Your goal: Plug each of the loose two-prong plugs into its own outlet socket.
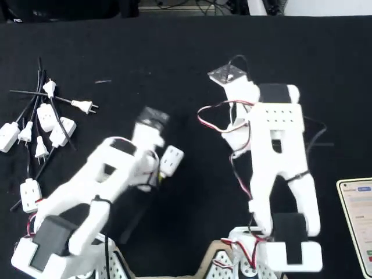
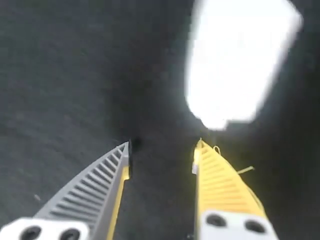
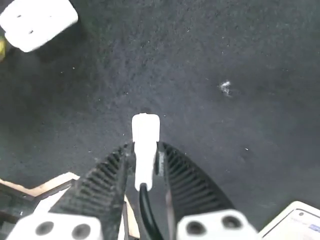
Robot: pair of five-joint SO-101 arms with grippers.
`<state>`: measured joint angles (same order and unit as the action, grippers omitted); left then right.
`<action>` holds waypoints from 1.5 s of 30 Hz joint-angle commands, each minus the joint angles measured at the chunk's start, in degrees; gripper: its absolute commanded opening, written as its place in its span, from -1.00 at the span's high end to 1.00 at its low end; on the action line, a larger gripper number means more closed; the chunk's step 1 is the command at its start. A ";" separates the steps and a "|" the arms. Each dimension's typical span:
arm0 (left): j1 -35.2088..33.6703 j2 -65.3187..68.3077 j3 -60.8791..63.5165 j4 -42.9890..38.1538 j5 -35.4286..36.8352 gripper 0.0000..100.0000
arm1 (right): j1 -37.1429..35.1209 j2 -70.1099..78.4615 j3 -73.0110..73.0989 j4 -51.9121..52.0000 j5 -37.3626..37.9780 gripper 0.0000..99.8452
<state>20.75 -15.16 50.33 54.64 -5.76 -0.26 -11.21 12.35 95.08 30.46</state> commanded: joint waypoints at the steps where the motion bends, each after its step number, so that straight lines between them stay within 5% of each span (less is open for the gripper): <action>1: 2.07 -3.78 -1.71 4.13 -3.34 0.57 | 0.09 -4.97 0.92 0.62 0.62 0.98; 12: -19.03 -15.74 0.66 7.56 -4.31 0.57 | -9.85 -10.51 10.86 -6.95 0.88 0.98; 18: -27.56 -31.47 13.23 7.03 -10.55 0.57 | -19.69 -7.69 5.23 -6.42 -4.22 0.98; 26: -28.62 -46.77 26.51 5.27 -12.04 0.57 | -26.11 5.93 -5.32 -5.89 -5.45 0.98; 33: -28.53 -48.97 32.31 -3.08 -10.29 0.57 | -26.11 15.60 -13.58 -1.93 10.64 0.98; 45: -28.44 -49.14 33.45 -3.25 -10.02 0.57 | -26.20 31.43 -32.13 1.76 17.58 0.98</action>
<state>-7.47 -63.69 84.18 52.09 -16.48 -25.32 19.30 -14.64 96.04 47.52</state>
